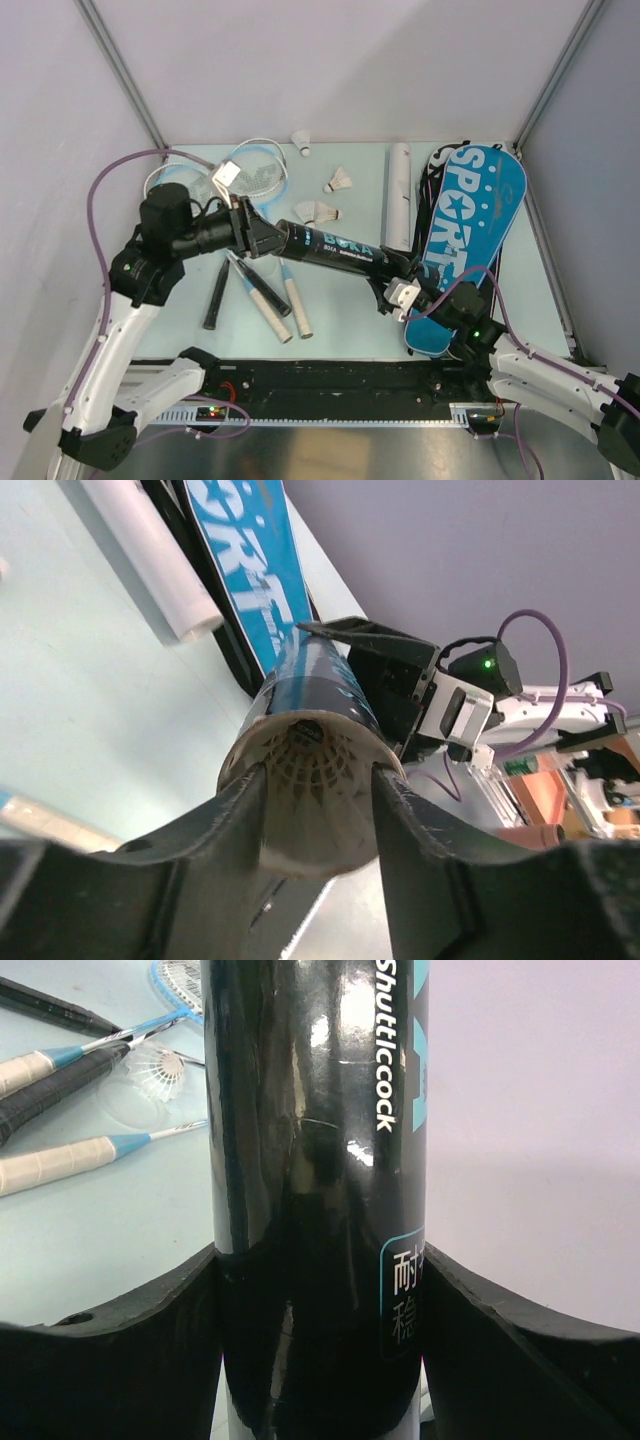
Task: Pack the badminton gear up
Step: Place the shuttlecock at the shuttle tube, then pick up the shuttlecock at the center of the board, then place the shuttlecock at the shuttle tube, then move the shuttlecock to the center of the board.
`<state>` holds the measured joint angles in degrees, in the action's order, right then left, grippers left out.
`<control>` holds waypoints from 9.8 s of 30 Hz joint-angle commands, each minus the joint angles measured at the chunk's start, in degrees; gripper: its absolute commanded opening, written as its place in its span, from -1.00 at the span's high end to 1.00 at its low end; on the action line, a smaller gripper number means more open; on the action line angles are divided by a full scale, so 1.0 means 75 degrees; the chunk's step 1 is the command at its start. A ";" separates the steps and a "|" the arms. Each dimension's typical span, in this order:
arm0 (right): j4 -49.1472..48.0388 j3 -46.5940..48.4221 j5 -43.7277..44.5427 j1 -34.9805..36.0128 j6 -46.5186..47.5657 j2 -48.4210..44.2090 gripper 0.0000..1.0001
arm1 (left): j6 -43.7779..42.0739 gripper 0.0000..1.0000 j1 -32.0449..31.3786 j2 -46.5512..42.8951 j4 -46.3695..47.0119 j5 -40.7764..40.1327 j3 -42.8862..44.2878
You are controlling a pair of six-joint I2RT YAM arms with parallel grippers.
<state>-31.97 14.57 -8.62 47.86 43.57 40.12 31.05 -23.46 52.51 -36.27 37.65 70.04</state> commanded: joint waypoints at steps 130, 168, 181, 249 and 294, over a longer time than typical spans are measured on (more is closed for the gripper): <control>0.2516 0.1211 0.0077 0.0430 -0.1246 -0.0263 0.31 | -0.1230 1.00 0.2423 -0.0618 -0.0339 0.0218 0.0106; 0.1090 0.0793 -0.0043 0.0634 0.0437 -0.0288 0.38 | -0.1398 1.00 0.2106 -0.1277 -0.1661 0.1316 0.0059; 0.0605 0.0801 0.0043 0.0716 0.0386 0.0027 0.39 | -0.0381 1.00 0.0924 -0.1245 -0.0030 0.0998 -0.1052; 0.1492 0.1034 0.4714 0.0748 -0.6476 -0.1354 0.48 | -0.0809 -0.61 0.0797 0.1364 0.0834 -0.3453 0.1608; 0.2179 0.1498 0.4180 0.0767 -0.5091 -0.3827 0.44 | 0.1965 -0.58 -0.0002 1.2445 0.2382 -0.4580 0.7934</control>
<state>-13.74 21.58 23.07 53.32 4.10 13.10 42.63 -23.62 146.80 -20.58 5.43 130.80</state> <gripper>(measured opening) 0.700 0.786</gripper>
